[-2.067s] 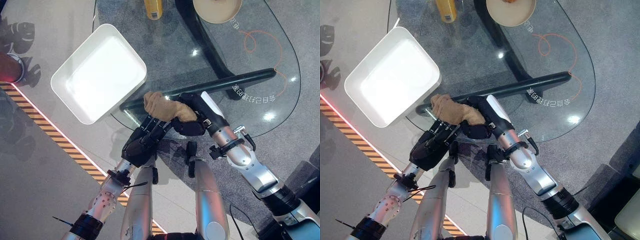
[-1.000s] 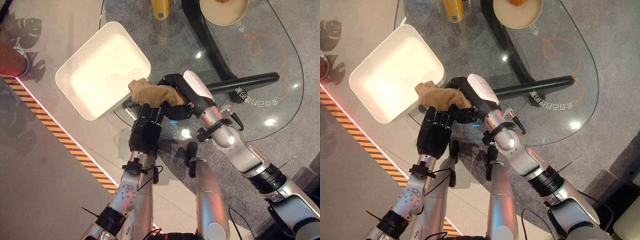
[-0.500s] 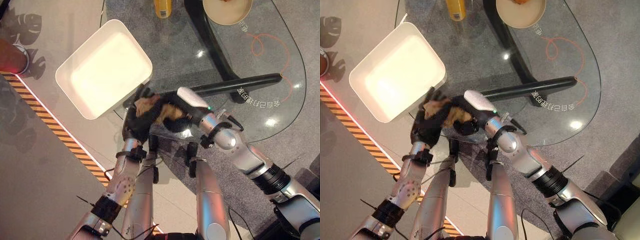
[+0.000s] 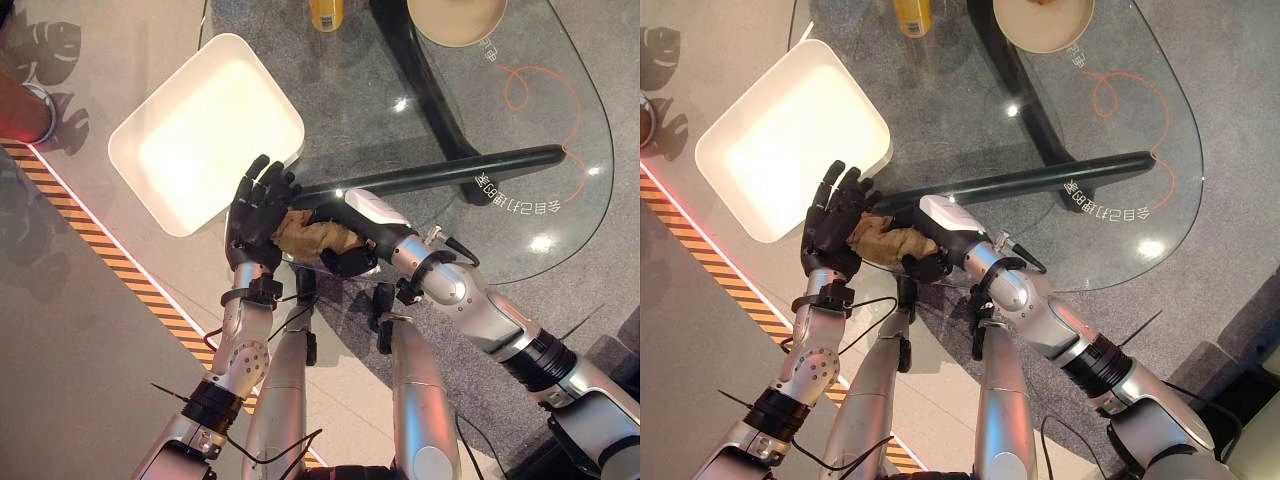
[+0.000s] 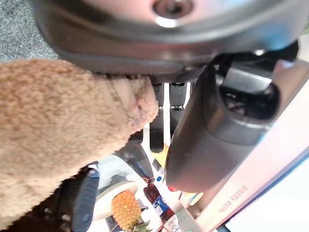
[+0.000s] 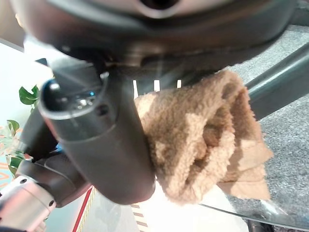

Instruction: Wipe the table with a cloth and put it in the basket.

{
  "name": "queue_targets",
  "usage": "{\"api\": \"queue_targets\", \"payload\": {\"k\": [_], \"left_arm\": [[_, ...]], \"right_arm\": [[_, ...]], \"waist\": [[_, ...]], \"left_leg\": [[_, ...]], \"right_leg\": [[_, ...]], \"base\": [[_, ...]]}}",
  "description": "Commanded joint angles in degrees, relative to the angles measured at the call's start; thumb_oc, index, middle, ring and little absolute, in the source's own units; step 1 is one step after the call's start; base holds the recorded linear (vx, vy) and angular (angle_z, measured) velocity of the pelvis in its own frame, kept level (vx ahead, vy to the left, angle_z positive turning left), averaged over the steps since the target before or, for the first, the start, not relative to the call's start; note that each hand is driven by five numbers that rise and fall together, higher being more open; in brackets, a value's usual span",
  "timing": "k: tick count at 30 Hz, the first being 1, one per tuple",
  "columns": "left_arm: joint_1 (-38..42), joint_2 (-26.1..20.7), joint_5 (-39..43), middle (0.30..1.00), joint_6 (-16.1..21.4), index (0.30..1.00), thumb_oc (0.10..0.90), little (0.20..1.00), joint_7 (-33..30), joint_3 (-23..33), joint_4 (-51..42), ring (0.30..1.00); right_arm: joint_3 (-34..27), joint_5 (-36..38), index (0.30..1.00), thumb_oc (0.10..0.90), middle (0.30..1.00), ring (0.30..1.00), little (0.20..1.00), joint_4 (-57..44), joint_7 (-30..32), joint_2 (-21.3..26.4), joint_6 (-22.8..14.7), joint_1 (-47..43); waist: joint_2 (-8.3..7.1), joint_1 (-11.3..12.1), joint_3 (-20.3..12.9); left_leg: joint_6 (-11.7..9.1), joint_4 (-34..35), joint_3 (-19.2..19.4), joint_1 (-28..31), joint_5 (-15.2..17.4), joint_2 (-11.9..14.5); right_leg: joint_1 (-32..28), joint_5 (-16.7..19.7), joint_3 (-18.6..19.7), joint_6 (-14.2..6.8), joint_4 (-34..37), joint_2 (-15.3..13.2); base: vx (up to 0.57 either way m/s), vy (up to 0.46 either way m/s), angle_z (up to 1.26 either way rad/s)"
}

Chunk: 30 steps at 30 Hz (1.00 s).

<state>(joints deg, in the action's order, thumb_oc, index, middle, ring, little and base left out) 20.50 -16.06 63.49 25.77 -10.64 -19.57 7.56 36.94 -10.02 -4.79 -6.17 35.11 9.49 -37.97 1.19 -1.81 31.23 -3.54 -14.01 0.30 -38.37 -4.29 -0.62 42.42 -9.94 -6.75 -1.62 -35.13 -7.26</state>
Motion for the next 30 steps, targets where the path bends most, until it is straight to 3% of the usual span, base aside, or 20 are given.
{"api": "queue_targets", "payload": {"k": [1, 7, 13, 14, 17, 24, 30], "left_arm": [[7.98, 0.7, -2.02, 0.3, 6.33, 0.3, 0.1, 0.2, 5.69, 2.04, -7.89, 0.3], [8.31, 0.88, -2.15, 0.3, 6.07, 0.3, 0.1, 0.2, 6.36, 1.91, -7.31, 0.3], [8.58, 1.5, -2.89, 0.3, 5.73, 0.3, 0.1, 0.2, 6.37, 2.08, -6.43, 0.3], [8.24, 1.64, -3.2, 0.9, 5.22, 0.9, 0.8, 0.9, 6.01, 2.19, -6.46, 0.9], [7.74, 1.65, -3.15, 0.9, 4.71, 0.9, 0.8, 0.9, 5.77, 2.62, -6.64, 0.9], [5.93, 2.51, -3.66, 0.9, 4.67, 0.9, 0.8, 0.9, 6.74, 4.19, -7.19, 0.9], [4.29, 2.94, -3.87, 0.9, 4.01, 0.9, 0.8, 0.9, 7.66, 5.31, -7.88, 0.9]], "right_arm": [[4.28, 0.03, 0.3, 0.1, 0.3, 0.3, 0.2, -5.91, -2.68, -2.87, -6.62, -2.06], [3.1, 0.68, 0.3, 0.1, 0.3, 0.3, 0.2, -5.79, 0.87, -3.29, -6.68, -1.72], [0.34, 1.35, 0.3, 0.1, 0.3, 0.3, 0.2, -5.45, 8.75, -5.05, -7.46, -0.41], [-0.7, 1.15, 0.3, 0.1, 0.3, 0.3, 0.2, -5.79, 11.29, -5.33, -7.6, 0.39], [-4.1, 1.04, 0.3, 0.1, 0.3, 0.3, 0.2, -6.33, 16.94, -5.65, -8.5, 1.82], [-10.35, 0.03, 0.3, 0.1, 0.3, 0.3, 0.2, -7.99, 23.85, -6.71, -9.64, 5.77], [-13.86, 3.47, 0.3, 0.1, 0.3, 0.3, 0.2, -9.51, 27.37, -8.15, -12.45, 8.88]], "waist": [[-1.98, 0.14, -1.43], [-2.0, -0.11, -1.43], [-1.89, -0.53, -1.43], [-1.82, -0.64, -1.43], [-1.72, -0.98, -1.43], [-1.76, -1.72, -1.43], [-1.7, -2.09, -1.43]], "left_leg": [[4.85, -10.31, 2.57, -2.44, 6.61, -5.14], [4.89, -10.0, 2.76, -2.27, 6.68, -5.13], [4.97, -9.75, 3.07, -1.97, 6.91, -5.15], [5.0, -9.76, 3.17, -1.62, 7.25, -5.03], [5.06, -9.6, 3.38, -1.48, 7.38, -4.97], [5.25, -9.26, 3.82, -1.02, 7.7, -4.7], [5.31, -9.04, 4.07, -0.77, 7.9, -4.44]], "right_leg": [[-3.14, 9.92, 2.03, 0.49, 16.2, 5.18], [-3.05, 10.06, 2.22, 0.35, 16.32, 5.32], [-3.14, 10.05, 2.56, 0.27, 16.4, 5.53], [-3.36, 9.82, 2.65, 0.23, 16.25, 5.64], [-3.38, 9.83, 2.82, 0.07, 16.26, 5.75], [-3.4, 9.84, 3.22, -0.11, 16.09, 6.09], [-3.41, 9.85, 3.43, -0.22, 16.11, 6.17]], "base": [[0.0, 0.0, 0.0], [0.0, 0.0, 0.0], [0.0, 0.0, 0.0], [0.0, 0.0, 0.0], [0.0, 0.0, 0.0], [0.0, 0.0, 0.0], [0.0, 0.0, 0.0]]}}
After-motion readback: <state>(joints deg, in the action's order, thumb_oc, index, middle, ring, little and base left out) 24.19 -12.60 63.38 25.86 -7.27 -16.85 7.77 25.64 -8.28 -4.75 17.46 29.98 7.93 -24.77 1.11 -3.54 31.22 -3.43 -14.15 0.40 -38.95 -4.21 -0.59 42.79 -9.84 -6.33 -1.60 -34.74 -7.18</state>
